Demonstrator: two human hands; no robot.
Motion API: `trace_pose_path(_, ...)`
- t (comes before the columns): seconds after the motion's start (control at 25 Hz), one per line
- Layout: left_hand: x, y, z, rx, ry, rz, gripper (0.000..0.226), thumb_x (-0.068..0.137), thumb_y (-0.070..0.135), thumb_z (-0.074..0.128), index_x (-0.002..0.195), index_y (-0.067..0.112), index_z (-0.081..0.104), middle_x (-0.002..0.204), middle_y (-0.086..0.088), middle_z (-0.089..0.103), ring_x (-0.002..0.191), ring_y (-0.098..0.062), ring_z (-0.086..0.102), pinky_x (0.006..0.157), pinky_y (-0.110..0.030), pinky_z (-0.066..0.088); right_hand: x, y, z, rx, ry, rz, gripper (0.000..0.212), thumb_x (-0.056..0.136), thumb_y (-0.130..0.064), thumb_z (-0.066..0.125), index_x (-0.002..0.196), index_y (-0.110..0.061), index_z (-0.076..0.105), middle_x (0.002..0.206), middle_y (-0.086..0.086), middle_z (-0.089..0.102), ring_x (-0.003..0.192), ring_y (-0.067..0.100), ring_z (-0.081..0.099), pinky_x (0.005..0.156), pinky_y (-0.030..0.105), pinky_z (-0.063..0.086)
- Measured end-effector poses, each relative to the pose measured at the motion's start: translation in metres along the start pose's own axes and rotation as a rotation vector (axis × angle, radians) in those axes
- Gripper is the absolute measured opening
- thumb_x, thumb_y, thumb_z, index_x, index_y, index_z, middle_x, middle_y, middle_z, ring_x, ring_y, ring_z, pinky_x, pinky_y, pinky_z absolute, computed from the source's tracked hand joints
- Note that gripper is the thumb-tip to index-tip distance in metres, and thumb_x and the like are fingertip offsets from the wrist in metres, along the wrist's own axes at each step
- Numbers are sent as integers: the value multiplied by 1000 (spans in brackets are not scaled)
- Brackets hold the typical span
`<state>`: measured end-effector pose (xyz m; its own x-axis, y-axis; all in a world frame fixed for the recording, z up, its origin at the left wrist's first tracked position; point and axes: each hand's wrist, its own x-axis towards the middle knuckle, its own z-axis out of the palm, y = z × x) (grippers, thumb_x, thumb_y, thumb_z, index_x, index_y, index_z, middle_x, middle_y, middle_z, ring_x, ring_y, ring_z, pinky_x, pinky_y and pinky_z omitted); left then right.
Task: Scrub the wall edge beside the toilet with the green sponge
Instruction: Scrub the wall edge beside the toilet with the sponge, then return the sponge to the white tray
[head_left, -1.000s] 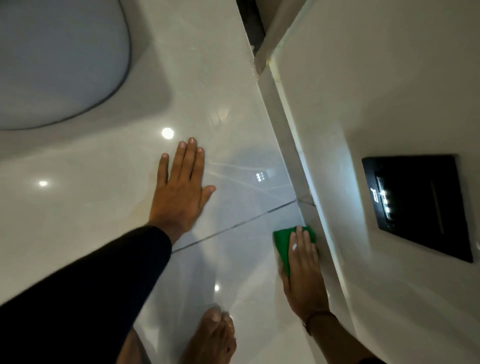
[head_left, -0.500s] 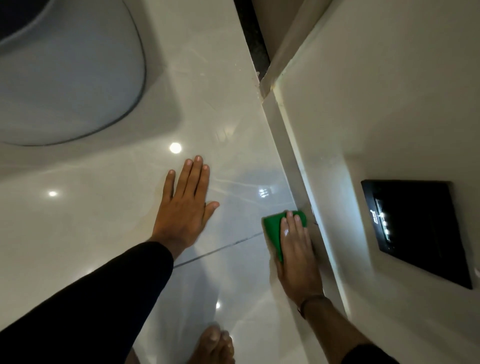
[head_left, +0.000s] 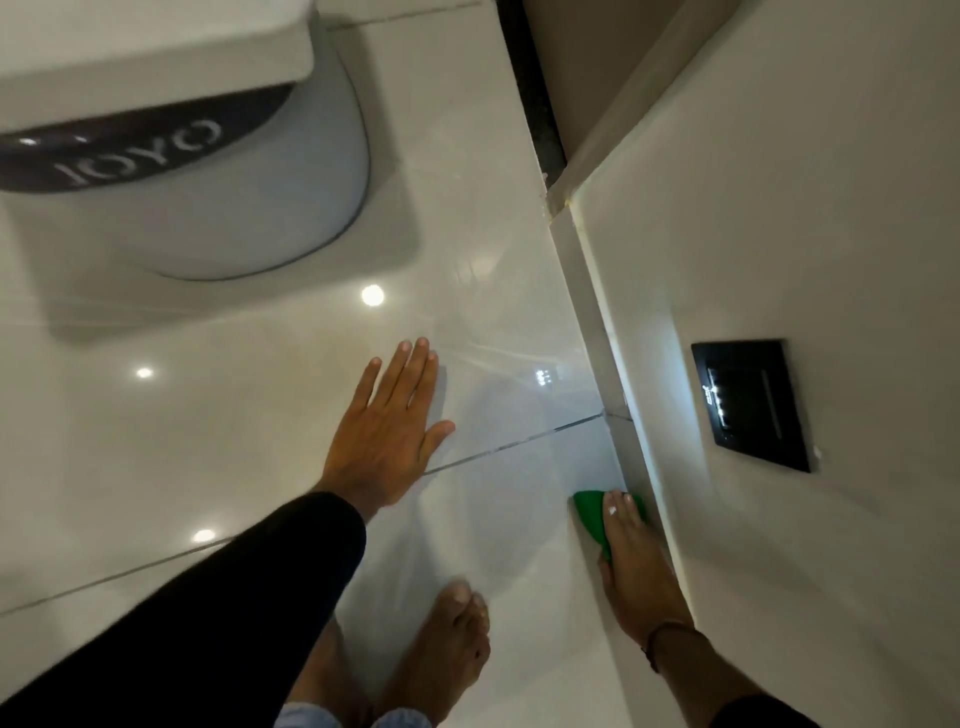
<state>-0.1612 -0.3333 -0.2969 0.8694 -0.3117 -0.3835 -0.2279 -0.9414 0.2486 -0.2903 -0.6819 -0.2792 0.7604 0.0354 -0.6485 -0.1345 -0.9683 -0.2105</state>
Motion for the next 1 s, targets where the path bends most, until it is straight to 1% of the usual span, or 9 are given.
trace_pose_path(0.12,-54,-4,-59,1,-27,-42,83,111,59,22,173,5,22,184,-16,16,171,-33,14,137,-58,22,-14,-55,-55,11,13,-2,78,90,10,58,160,-2,26,169,17,25,159,32,15,127,40,18)
trace_pose_path(0.28,-109,-6,-155,11,-69,-173,85,110,63,15,175,8,11,185,-12,2,171,-32,0,139,-56,12,-41,-151,-134,-51,112,-106,80,86,7,72,157,-2,35,166,16,33,155,32,24,122,44,30)
trace_pose_path(0.4,-144,-20,-243,57,-31,-245,85,110,63,14,174,8,7,183,-11,-4,169,-32,-6,139,-55,6,-66,-235,-204,27,164,-195,85,89,1,74,160,-4,27,169,16,26,155,33,26,122,47,35)
trace_pose_path(0.52,-166,-47,-325,77,31,-328,84,112,63,16,174,9,1,183,-10,-10,167,-28,-17,139,-53,-1,-81,-322,-263,-10,192,-314,78,97,-5,67,162,-4,23,170,16,23,157,33,24,124,46,32)
trace_pose_path(0.64,-167,-82,-375,71,67,-389,86,112,65,17,174,10,-4,184,-10,-12,169,-28,-15,139,-52,-5,-72,-399,-298,-31,233,-391,75,105,-14,56,163,-6,10,173,13,10,160,30,8,129,44,21)
trace_pose_path(0.72,-164,-116,-397,85,81,-433,87,111,66,13,174,11,-7,184,-10,-15,170,-28,-15,138,-51,-7,-57,-453,-313,-20,261,-452,75,107,-17,51,164,-8,2,174,12,1,161,27,-1,131,42,12)
trace_pose_path(0.84,-144,-172,-407,79,100,-474,87,110,66,11,174,11,-7,183,-9,-17,166,-26,-23,137,-50,-10,-16,-522,-321,-15,297,-528,73,108,-13,47,163,-7,1,174,12,-3,161,27,-5,131,43,10)
trace_pose_path(0.92,-128,-205,-404,61,91,-490,86,111,65,11,174,11,-7,183,-9,-18,164,-26,-27,137,-50,-12,17,-557,-318,-57,303,-559,68,109,-11,43,163,-5,2,173,14,-3,160,29,-5,131,44,9)
trace_pose_path(1.0,-109,-239,-394,56,76,-488,86,110,64,11,175,9,-3,185,-12,-12,168,-28,-19,138,-52,-7,56,-590,-310,-89,298,-581,65,108,-6,43,162,-1,9,172,18,5,160,34,3,130,46,14)
